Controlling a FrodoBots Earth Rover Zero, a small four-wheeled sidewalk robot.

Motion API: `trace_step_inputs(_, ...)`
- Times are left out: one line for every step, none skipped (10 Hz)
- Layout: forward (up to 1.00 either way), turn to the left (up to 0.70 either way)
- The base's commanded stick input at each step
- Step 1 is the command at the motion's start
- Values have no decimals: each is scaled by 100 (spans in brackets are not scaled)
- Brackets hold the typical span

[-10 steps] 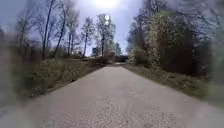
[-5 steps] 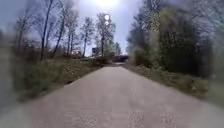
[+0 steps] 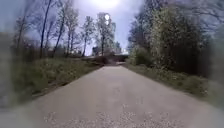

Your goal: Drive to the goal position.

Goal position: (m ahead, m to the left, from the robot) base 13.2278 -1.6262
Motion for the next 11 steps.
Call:
trace_step_inputs(70, 0)
trace_step_inputs(70, 0)
trace_step_inputs(70, 0)
trace_step_inputs(70, 0)
trace_step_inputs(70, 0)
trace_step_inputs(70, 0)
trace_step_inputs(70, 0)
trace_step_inputs(70, 0)
trace_step_inputs(70, 0)
trace_step_inputs(70, 0)
trace_step_inputs(70, 0)
